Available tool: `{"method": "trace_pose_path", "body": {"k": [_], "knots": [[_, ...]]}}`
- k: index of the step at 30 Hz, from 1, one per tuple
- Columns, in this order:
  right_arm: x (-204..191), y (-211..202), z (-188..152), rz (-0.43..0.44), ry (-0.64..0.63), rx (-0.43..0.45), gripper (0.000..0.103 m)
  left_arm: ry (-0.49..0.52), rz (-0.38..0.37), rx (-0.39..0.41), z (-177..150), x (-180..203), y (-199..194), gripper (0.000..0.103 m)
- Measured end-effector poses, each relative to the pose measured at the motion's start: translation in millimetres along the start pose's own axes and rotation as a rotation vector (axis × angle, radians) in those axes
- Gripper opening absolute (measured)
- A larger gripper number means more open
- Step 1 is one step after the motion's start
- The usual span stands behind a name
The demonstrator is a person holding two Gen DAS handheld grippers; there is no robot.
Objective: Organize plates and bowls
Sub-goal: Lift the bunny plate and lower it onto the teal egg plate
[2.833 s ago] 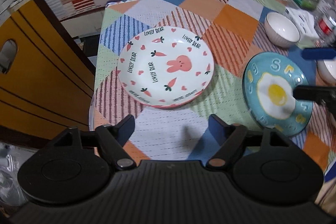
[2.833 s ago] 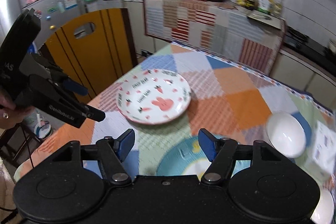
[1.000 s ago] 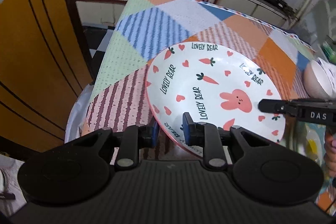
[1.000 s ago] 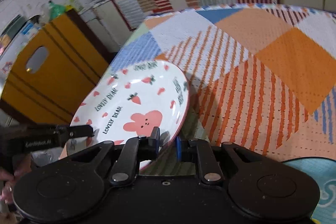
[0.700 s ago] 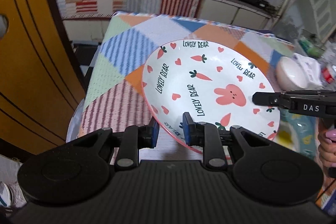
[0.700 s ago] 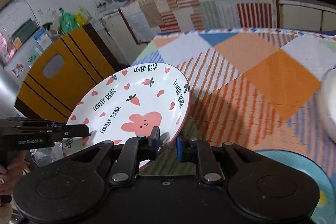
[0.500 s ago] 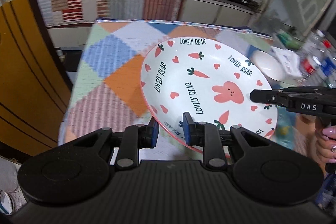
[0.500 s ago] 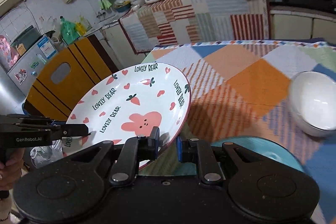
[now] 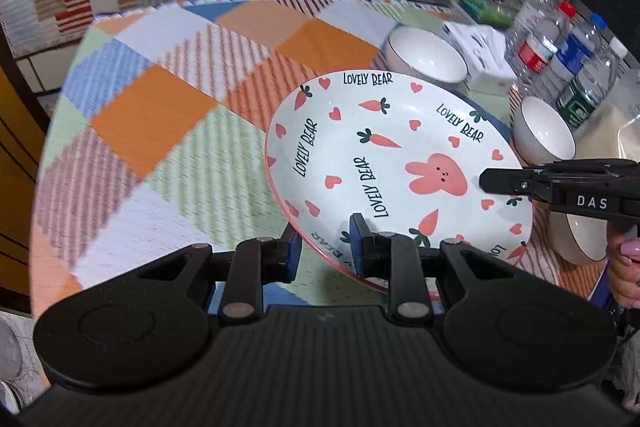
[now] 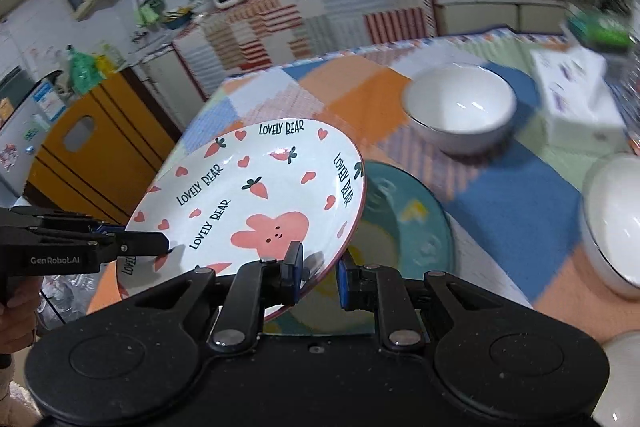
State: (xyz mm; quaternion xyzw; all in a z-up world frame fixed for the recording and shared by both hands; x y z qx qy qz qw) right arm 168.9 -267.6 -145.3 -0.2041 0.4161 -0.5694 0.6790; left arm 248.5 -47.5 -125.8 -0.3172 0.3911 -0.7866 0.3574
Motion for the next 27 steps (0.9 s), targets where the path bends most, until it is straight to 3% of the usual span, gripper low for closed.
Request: {"method": "trace_pose_path", "body": {"k": [11, 19, 27], "knots": [[28, 12, -17, -0.076, 0.063, -0.042, 0.022, -0.018, -0.005, -0.072, -3, 12, 38, 0.024], [34, 13, -25, -0.089, 0.090, -0.070, 0.022, -0.003, 0.017, -0.105, -3, 15, 40, 0.024], [22, 13, -20, -0.161, 0.036, -0.114, 0.026, -0.023, 0.010, -0.177, 0, 12, 46, 0.026]]}}
Point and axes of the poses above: each gripper's, at about its wrist camera, not at the fingertips, and y roughly the way its jaws point, x to its right, z to its top, the point moved 5 cm from there along y, roughly the way its jaws point, and after that the axes turned 4 degrees about -x, right-handed, at the moved point
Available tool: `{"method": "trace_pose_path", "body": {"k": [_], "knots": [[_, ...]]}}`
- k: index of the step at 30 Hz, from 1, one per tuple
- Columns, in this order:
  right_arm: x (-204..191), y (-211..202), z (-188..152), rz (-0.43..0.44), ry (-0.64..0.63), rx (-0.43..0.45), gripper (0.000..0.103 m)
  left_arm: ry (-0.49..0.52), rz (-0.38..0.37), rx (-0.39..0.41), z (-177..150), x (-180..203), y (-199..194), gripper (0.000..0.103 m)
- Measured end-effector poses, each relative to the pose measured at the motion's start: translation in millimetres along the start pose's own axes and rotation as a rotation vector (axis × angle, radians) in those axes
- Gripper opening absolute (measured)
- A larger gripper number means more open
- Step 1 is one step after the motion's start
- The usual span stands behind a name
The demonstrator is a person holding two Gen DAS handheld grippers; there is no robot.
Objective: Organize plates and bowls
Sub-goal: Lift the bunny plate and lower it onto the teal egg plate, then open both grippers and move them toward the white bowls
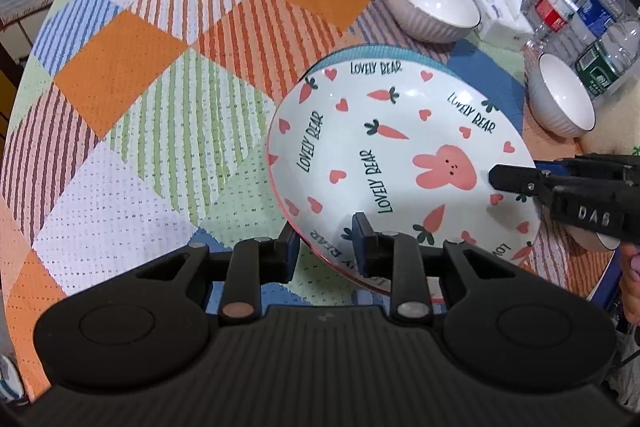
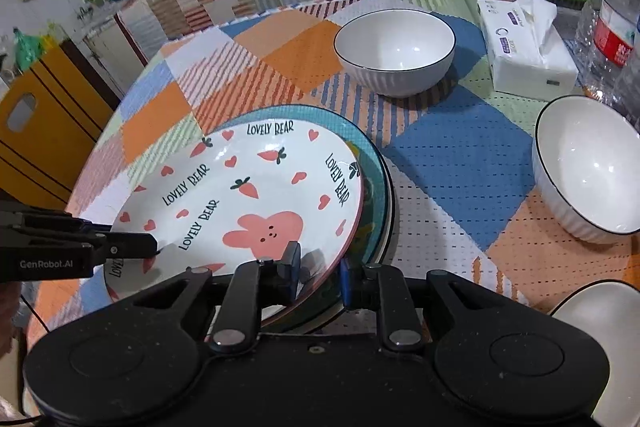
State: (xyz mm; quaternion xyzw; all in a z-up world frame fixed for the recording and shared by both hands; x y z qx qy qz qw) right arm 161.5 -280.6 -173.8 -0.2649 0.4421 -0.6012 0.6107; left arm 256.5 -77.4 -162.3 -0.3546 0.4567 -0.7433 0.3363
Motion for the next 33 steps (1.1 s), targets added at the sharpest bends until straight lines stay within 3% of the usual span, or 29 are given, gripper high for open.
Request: {"method": "trace_pose_path", "body": {"k": [10, 21, 28, 33], "knots": [[-20, 6, 2, -0.194, -0.086, -0.062, 0.033, -0.041, -0.001, -0.064, 0, 0, 12, 0.026], [-35, 14, -10, -0.391, -0.288, -0.002, 0.033, -0.054, 0.078, -0.046, -10, 13, 22, 0.027], [-28, 8, -14, -0.337, -0.268, 0.076, 0.034, 0.012, 0.179, 0.003, -11, 20, 5, 0.026], [-20, -28, -16, -0.279, -0.251, 0.139, 0.037, 0.061, 0.193, 0.040, -16, 33, -21, 0.026]]}}
Point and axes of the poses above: each gripper's, at about its wrist camera, not at the fingertips, and y roughly the way its jaws point, x to its right, z to its top, the point moved 5 cm from there along y, roughly the way its jaws point, and after that the axes turned 4 degrees about -x, right-handed, at the moved point
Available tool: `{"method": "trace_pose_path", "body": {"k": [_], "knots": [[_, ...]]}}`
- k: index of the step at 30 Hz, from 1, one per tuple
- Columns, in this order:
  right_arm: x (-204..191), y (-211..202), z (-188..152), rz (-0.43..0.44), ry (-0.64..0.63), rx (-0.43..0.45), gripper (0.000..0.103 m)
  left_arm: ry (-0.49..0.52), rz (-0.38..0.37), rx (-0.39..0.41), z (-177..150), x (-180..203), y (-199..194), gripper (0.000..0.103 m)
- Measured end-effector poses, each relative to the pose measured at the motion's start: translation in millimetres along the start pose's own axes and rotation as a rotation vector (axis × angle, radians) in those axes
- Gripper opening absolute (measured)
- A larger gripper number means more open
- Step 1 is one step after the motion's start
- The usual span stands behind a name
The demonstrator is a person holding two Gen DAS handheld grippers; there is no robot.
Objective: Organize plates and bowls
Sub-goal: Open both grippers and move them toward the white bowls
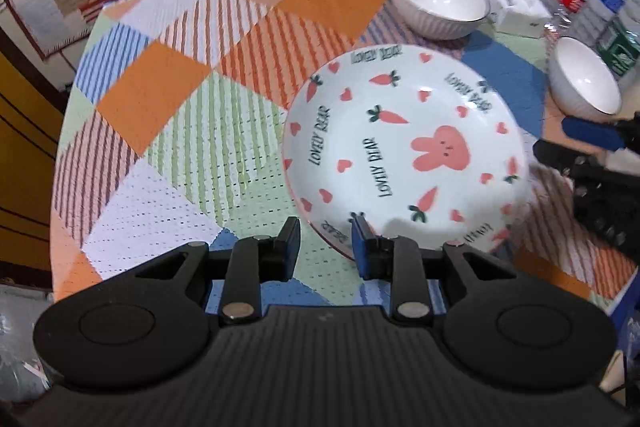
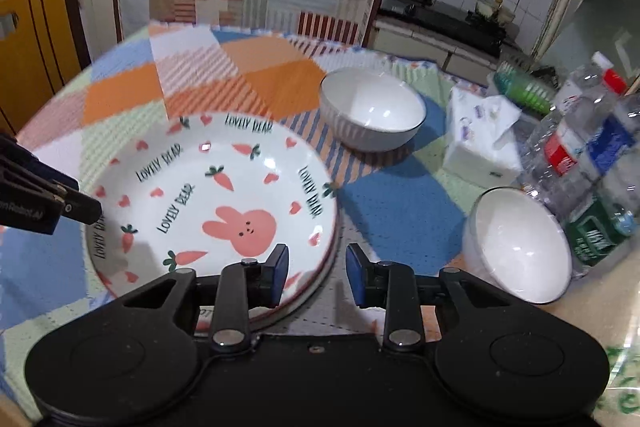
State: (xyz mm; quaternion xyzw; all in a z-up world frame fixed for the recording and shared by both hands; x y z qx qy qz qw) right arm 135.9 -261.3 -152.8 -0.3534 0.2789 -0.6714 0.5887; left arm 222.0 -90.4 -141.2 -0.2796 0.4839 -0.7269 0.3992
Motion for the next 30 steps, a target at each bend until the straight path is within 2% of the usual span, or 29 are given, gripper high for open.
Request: {"method": "trace_pose_path", "body": {"k": [2, 6, 9, 15, 17, 18, 19, 21, 23, 26, 30], "knots": [[9, -15, -1, 0.010, 0.007, 0.020, 0.041, 0.019, 0.004, 0.003, -3, 6, -11, 0.026], [23, -47, -9, 0.002, -0.016, 0.053, 0.056, 0.051, 0.006, 0.027, -6, 21, -34, 0.027], [31, -69, -21, 0.000, -0.032, 0.085, 0.060, 0.079, 0.008, 0.037, -9, 37, -48, 0.028], [32, -92, -50, 0.023, -0.036, 0.126, 0.073, 0.145, -0.015, 0.029, -19, 71, -71, 0.030], [32, -95, -58, 0.018, -0.040, 0.128, 0.075, 0.169, -0.019, 0.031, -22, 83, -76, 0.036], [33, -96, -61, 0.015, -0.043, 0.126, 0.078, 0.177, -0.021, 0.030, -24, 88, -78, 0.038], [33, -96, -65, 0.010, -0.047, 0.125, 0.089, 0.179, -0.024, 0.029, -25, 93, -80, 0.043], [38, -97, -76, -0.001, -0.045, 0.139, 0.095, 0.170, -0.024, 0.027, -28, 101, -81, 0.049], [46, -93, -89, -0.022, -0.012, 0.118, 0.095, 0.162, -0.025, 0.024, -31, 107, -79, 0.055], [61, -86, -109, -0.011, 0.063, 0.072, 0.095, 0.150, -0.045, 0.008, -36, 115, -71, 0.062], [74, -76, -133, 0.008, 0.112, 0.020, 0.095, 0.142, -0.060, 0.002, -41, 128, -56, 0.066]]}}
Point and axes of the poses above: each gripper's, at about its wrist camera, not at the fingertips, and y roughly the way its jaws point, x to its right, z to its top, the point moved 5 cm from there along y, roughly the way its jaws point, and after that the axes turned 4 degrees about -x, right-handed, at the moved point
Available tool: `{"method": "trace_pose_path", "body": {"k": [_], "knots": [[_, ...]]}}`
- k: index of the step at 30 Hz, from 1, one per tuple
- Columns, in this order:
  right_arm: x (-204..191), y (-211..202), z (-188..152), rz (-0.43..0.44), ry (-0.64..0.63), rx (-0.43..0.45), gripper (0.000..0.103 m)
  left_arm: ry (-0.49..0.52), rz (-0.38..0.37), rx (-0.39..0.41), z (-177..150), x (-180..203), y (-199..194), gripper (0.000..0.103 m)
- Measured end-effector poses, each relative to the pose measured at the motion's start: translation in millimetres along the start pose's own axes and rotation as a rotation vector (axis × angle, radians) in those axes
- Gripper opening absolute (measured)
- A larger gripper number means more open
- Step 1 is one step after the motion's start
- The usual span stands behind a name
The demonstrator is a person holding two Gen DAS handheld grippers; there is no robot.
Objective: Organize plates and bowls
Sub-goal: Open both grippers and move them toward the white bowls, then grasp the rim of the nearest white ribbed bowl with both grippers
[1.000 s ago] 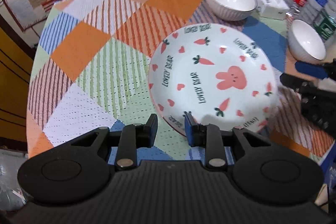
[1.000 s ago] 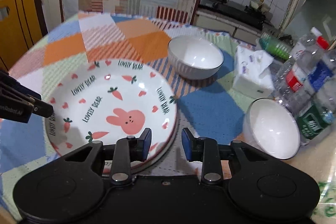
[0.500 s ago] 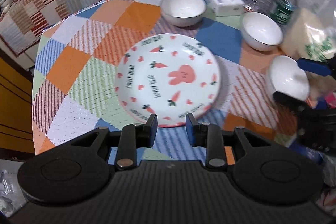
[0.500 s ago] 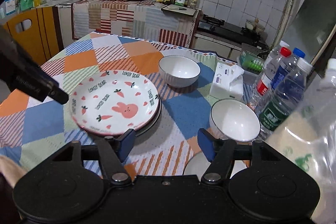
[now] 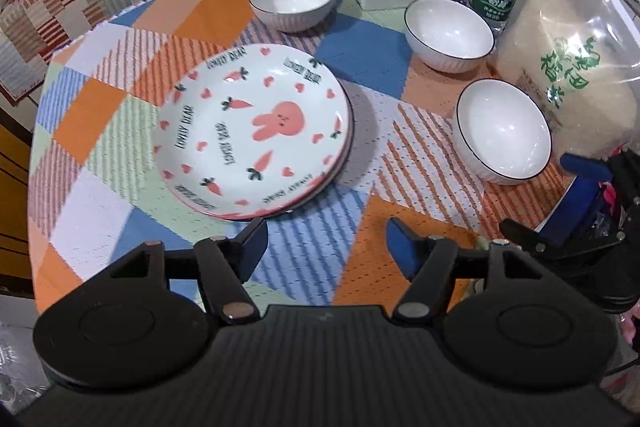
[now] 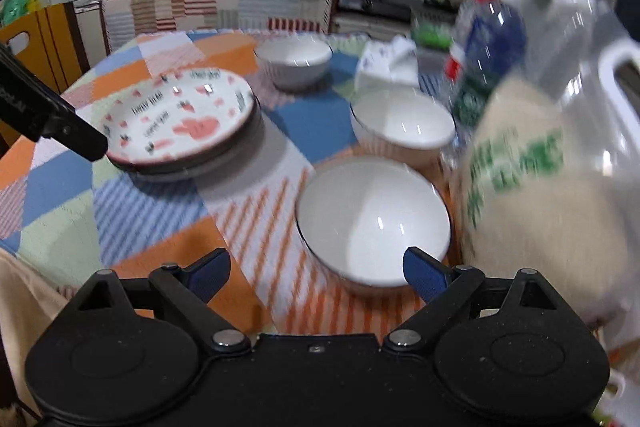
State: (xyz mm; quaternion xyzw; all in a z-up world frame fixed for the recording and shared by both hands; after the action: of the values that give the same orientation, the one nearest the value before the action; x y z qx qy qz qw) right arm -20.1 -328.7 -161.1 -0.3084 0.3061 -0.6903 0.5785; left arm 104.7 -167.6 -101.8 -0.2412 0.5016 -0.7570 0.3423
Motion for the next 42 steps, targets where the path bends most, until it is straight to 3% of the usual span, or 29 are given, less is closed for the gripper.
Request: {"method": "trace_pose_path", "body": {"k": [2, 11, 18, 21, 24, 26, 28, 34, 42], "knots": [[6, 6, -9, 0.010, 0.021, -0.029, 0.095, -0.018, -0.023, 0.004, 0, 7, 7, 0.071], [38, 43, -17, 0.055, 0.116, -0.109, 0.095, -0.048, -0.167, 0.041, 28, 57, 40, 0.072], [33, 67, -14, 0.034, 0.080, -0.080, 0.096, -0.080, -0.241, 0.022, 44, 84, 83, 0.070], [29, 73, -17, 0.018, 0.053, -0.062, 0.096, -0.065, -0.234, 0.021, 46, 91, 94, 0.066], [28, 76, -21, 0.004, 0.047, -0.037, 0.095, -0.052, -0.249, 0.009, 47, 97, 103, 0.050], [26, 78, -23, -0.019, 0.039, -0.017, 0.096, -0.062, -0.285, -0.002, 47, 97, 107, 0.030], [26, 79, -22, -0.022, 0.055, -0.004, 0.095, -0.080, -0.335, -0.004, 49, 98, 107, 0.017], [32, 74, -17, -0.001, 0.117, 0.031, 0.090, -0.073, -0.320, -0.017, 46, 96, 102, 0.016], [11, 52, -11, 0.045, 0.051, 0.078, 0.091, -0.124, -0.323, -0.021, 36, 64, 76, 0.017]]}}
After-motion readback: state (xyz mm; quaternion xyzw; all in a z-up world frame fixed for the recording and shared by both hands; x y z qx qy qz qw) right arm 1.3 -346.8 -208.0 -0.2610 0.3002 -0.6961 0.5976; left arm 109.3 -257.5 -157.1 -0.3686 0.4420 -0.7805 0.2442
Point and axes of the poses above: each gripper's, at about its wrist camera, not at the fingertips, and y roughly the way its jaws point, x to its right, z to its top, the point moved 5 cm from there along y, roughly the way its jaws point, and after that the axes turned 4 degrees about -x, right-handed, at the moved point
